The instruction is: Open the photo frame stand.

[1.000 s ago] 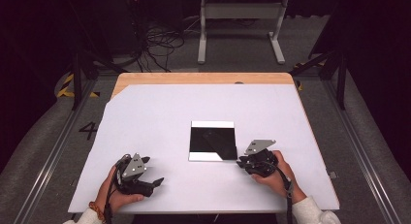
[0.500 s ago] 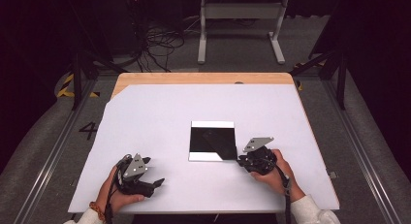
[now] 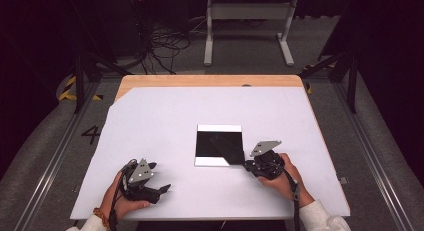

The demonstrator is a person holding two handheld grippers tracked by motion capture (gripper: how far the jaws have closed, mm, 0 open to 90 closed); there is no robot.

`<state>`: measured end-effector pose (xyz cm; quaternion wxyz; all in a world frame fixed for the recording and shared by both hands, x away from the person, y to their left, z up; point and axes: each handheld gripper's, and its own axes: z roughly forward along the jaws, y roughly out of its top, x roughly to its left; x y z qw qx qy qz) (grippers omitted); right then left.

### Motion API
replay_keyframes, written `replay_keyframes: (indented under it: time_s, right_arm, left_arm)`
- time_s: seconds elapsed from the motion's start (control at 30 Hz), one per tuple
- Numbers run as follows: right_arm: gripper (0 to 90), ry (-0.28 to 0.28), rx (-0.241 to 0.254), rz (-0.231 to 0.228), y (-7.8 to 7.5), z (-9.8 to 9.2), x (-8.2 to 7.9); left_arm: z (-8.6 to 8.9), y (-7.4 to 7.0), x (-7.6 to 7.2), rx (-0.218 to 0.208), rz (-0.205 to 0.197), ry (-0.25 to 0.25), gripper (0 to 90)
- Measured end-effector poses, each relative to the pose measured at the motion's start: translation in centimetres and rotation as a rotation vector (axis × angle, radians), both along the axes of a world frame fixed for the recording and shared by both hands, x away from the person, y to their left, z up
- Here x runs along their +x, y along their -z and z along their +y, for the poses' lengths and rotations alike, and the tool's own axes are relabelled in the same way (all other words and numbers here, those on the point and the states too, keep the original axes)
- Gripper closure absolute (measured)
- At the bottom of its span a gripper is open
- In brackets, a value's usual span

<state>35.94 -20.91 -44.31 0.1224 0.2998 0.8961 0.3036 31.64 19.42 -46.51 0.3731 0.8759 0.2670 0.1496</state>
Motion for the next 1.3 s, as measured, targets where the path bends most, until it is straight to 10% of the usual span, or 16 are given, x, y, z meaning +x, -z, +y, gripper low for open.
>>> replay_keyframes:
  time_s: [0.73,1.3]
  right_arm:
    - [64.9,0.019,0.2,0.011,-0.62,-0.8,0.28]
    - [63.4,0.026,0.059,0.037,0.11,-0.59,0.35]
  left_arm:
    - [0.04,0.07,0.04,0.003,0.004,-0.004,14.5]
    - [-0.06,0.08,0.01,0.002,0.007,0.003,14.5]
